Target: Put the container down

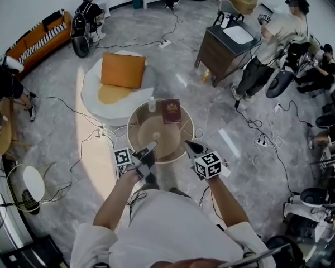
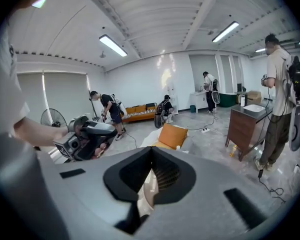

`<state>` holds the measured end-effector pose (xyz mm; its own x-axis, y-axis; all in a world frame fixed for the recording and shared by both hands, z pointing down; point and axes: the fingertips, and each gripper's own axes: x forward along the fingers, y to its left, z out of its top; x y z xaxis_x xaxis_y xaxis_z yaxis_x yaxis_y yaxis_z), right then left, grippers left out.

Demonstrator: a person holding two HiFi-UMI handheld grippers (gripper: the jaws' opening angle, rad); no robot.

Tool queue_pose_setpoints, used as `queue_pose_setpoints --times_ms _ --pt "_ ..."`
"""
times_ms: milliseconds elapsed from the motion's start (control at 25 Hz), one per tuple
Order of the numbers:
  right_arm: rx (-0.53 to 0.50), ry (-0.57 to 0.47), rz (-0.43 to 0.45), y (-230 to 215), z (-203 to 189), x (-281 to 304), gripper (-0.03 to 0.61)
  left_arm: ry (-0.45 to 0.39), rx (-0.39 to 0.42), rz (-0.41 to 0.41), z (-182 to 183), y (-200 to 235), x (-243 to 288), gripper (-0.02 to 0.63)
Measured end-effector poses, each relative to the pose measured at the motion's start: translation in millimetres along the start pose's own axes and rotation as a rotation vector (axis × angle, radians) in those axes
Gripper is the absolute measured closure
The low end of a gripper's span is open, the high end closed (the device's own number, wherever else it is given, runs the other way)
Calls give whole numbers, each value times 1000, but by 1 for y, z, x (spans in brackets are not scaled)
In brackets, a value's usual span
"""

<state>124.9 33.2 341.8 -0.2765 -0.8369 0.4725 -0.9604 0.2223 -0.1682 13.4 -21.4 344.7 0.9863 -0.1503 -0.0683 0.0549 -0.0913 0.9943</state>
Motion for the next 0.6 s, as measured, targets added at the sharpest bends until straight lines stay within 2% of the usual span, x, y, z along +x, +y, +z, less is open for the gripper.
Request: queue_pose_setpoints --times_ms 160,280,360,600 --pt "-17 5 56 3 -3 -20 583 -11 101 54 -18 -8 -1 598" --pt "-35 3 79 3 -8 -40 583 -24 282 47 -32 -24 -1 598" --pt "-42 1 86 2 -14 -53 583 -35 381 70 -43 -33 -2 598" --pt "-61 -12 110 2 -24 -84 583 -67 600 196 -69 -45 -11 598"
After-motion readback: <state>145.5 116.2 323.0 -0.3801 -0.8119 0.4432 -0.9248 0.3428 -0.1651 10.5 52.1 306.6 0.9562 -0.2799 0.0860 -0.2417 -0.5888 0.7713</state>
